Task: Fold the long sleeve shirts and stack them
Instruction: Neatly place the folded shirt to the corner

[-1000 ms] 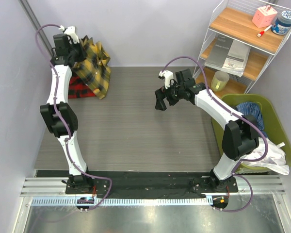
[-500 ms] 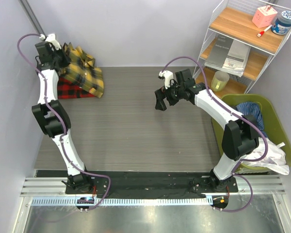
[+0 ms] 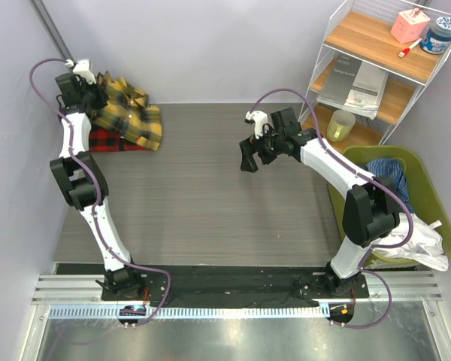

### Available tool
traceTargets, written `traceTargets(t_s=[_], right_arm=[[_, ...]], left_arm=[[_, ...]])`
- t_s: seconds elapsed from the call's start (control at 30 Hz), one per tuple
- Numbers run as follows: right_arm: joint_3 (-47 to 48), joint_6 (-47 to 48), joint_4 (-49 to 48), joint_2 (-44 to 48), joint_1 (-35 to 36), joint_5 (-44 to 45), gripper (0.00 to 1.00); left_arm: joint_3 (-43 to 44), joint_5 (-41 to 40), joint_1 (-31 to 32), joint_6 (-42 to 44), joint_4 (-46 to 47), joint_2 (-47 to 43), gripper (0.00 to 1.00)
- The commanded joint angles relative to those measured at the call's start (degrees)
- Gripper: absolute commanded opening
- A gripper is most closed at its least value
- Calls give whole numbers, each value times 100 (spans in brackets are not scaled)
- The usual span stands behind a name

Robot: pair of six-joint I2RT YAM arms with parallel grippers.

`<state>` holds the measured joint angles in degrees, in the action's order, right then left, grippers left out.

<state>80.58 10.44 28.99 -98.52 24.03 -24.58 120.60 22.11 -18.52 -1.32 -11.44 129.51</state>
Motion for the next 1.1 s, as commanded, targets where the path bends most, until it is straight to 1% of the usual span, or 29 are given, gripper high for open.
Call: traceTargets(t_s=[0.0, 0.07, 0.1, 0.13, 0.2, 0.23, 0.3, 0.33, 0.37, 0.43, 0.47, 0.53, 0.57, 0.6, 0.63, 0.67, 0.7, 0.77, 0.8, 0.83, 0.87, 0.9, 0.93, 0.97, 1.0, 1.03, 1.07], right_arm=[[204, 116, 1, 70, 31, 23, 100], [213, 134, 10, 96, 31, 32, 100], [213, 143, 36, 122, 23, 41, 100], [222, 152, 45, 131, 31, 67, 100], [195, 160, 80, 158, 31, 102, 100], [195, 160, 98, 192, 31, 128, 100], [195, 160, 168, 219, 23, 164, 100], [195, 178, 194, 245, 14, 190, 100], [195, 187, 203, 263, -4, 208, 100], [187, 222, 256, 281, -56, 225, 100], [195, 222, 256, 281, -83, 225, 100], [213, 187, 265, 263, -170, 217, 100], [248, 169, 282, 263, -214, 217, 100], [266, 143, 274, 254, -258, 217, 100], [292, 73, 282, 246, -363, 208, 100], [353, 38, 300, 246, -434, 208, 100], [371, 3, 309, 237, -504, 199, 100], [441, -147, 378, 237, -785, 164, 100], [468, -182, 405, 254, -873, 120, 100], [468, -217, 431, 272, -987, 120, 100], [442, -261, 458, 342, -1171, 103, 100], [398, -270, 475, 377, -1277, 102, 100], [337, -270, 493, 421, -1374, 111, 100], [171, -244, 545, 474, -1523, 129, 100], [56, -183, 581, 613, -1576, 146, 100], [-93, -69, 607, 702, -1594, 251, 100], [-469, 62, 625, 816, -1595, 313, 100]], left_arm=[[96, -110, -72, 632, 661, 30, 2], [113, -338, -90, 808, 494, 4, 19], [70, -417, -116, 870, 459, -48, 33], [17, -748, -125, 975, 459, -197, 55], [-80, -1041, -160, 1064, 467, -347, 66], [-54, -1233, -186, 1099, 433, -496, 76], [121, -1427, -204, 1204, 240, -620, 87], [209, -1542, -204, 1274, 135, -690, 99], [375, -1630, -204, 1310, -293, -708, 100], [718, -1465, -195, 1476, -761, -813, 100], [737, -1229, -187, 1529, -1007, -875, 100], [755, -1104, -160, 1521, -1613, -998, 100], [755, -903, -108, 1512, -1833, -1111, 100], [755, -884, -73, 1477, -2279, -1182, 100], [764, -858, -20, 1451, -2492, -1235, 100], [798, -796, 85, 1494, -2729, -1331, 100], [834, -578, 164, 1547, -3323, -1367, 100], [922, -279, 454, 1818, -3976, -1472, 100], [887, -277, 585, 1846, -4380, -1534, 100], [765, -373, 909, 1820, -4541, -1621, 100], [477, -470, 1095, 1785, -4638, -1709, 100], [265, -801, 1288, 1567, -4691, -1910, 100], [36, -900, 1655, 1460, -4709, -2034, 100], [-497, -927, 1798, 1390, -4718, -2166, 100], [-763, -928, 2026, 1302, -4709, -2489, 100], [-1044, -902, 2307, 1249, -4614, -2632, 100], [-1404, -875, 2440, 1222, -4534, -2833, 100]])
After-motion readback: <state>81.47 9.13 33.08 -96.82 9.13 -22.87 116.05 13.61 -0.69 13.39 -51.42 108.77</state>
